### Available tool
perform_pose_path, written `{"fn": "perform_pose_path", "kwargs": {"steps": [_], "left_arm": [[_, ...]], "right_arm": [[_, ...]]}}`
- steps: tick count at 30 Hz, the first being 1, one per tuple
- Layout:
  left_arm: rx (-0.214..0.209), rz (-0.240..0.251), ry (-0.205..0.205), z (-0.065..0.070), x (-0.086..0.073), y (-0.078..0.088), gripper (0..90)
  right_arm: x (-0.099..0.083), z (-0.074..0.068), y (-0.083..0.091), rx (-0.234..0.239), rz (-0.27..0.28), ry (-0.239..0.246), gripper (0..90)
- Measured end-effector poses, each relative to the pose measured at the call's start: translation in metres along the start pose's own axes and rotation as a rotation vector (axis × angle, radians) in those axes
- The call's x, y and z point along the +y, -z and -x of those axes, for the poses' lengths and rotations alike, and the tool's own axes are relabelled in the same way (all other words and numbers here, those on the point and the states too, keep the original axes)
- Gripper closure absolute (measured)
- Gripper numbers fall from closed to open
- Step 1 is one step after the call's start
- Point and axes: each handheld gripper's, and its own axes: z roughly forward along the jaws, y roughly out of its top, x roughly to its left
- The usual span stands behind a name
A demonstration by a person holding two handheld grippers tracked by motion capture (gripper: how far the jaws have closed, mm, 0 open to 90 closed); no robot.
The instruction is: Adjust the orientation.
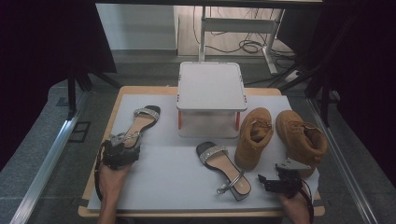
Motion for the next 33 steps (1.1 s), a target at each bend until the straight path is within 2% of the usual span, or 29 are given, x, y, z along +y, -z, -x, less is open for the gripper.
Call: {"fn": "perform_pose_path", "kwargs": {"steps": [15,23,33], "left_arm": [[0.010,-0.008,0.016,0.002,0.018,-0.021,26.2],[0.020,-0.016,0.029,0.000,0.021,-0.030,31.6],[-0.004,-0.022,0.051,-0.005,0.024,-0.034,34.5]], "right_arm": [[0.000,0.000,0.000,0.000,0.000,0.000,12.7],[0.000,0.000,0.000,0.000,0.000,0.000,12.7],[0.000,0.000,0.000,0.000,0.000,0.000,12.7]]}}
